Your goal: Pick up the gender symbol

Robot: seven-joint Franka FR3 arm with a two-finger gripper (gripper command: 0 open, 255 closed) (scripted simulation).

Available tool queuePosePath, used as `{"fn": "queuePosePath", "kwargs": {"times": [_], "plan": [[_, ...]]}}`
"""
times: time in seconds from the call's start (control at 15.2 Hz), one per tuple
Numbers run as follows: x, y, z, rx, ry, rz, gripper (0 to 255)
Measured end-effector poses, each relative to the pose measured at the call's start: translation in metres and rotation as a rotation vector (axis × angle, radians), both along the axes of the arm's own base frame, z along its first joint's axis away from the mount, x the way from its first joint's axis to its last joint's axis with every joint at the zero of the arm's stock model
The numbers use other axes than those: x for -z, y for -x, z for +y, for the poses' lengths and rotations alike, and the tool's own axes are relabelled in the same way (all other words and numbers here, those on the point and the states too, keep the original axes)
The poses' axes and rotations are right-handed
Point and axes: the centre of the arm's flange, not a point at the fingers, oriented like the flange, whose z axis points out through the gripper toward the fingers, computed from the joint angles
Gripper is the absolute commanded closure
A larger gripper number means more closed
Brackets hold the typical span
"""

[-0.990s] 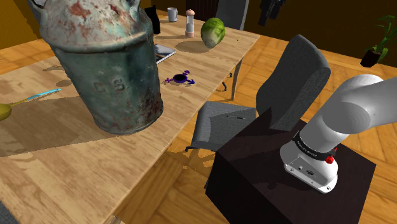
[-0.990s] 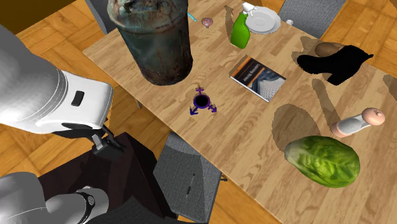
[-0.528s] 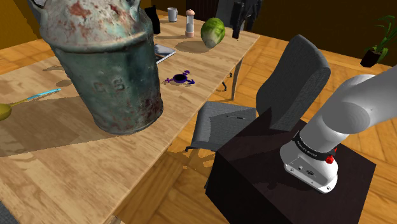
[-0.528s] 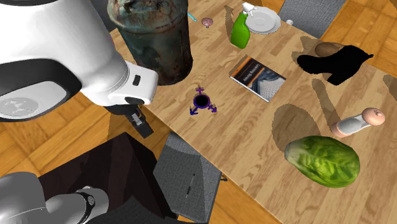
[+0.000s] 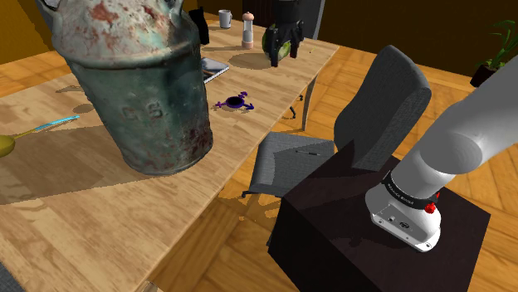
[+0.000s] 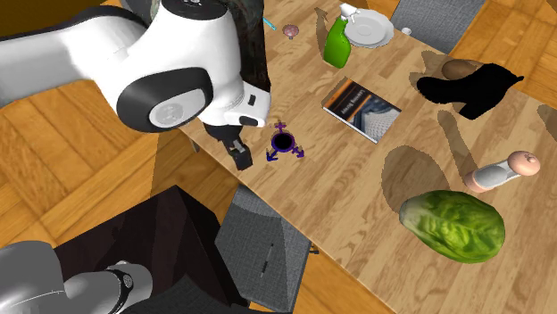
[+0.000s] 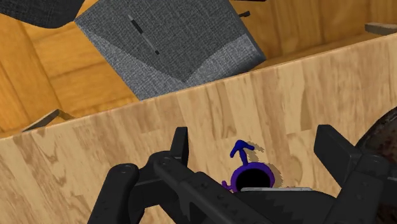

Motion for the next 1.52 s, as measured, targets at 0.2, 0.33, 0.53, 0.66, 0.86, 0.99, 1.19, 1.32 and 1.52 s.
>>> {"fn": "queuePosePath", "kwargs": {"times": [0.2,0.33,0.53,0.66,0.86,0.99,1.19,1.32,1.52], "plan": [[0.027,-0.029,0.010,0.015,0.006,0.027,0],[0.049,-0.047,0.019,0.025,0.010,0.046,0],[0.078,-0.078,0.029,0.041,0.016,0.074,0],[0.095,-0.100,0.035,0.051,0.020,0.091,0],[0.126,-0.126,0.047,0.067,0.026,0.118,0],[0.145,-0.148,0.050,0.077,0.030,0.137,0],[0.176,-0.175,0.061,0.093,0.035,0.164,0],[0.194,-0.181,0.061,0.097,0.038,0.172,0],[0.211,-0.183,0.062,0.098,0.038,0.174,0]]}}
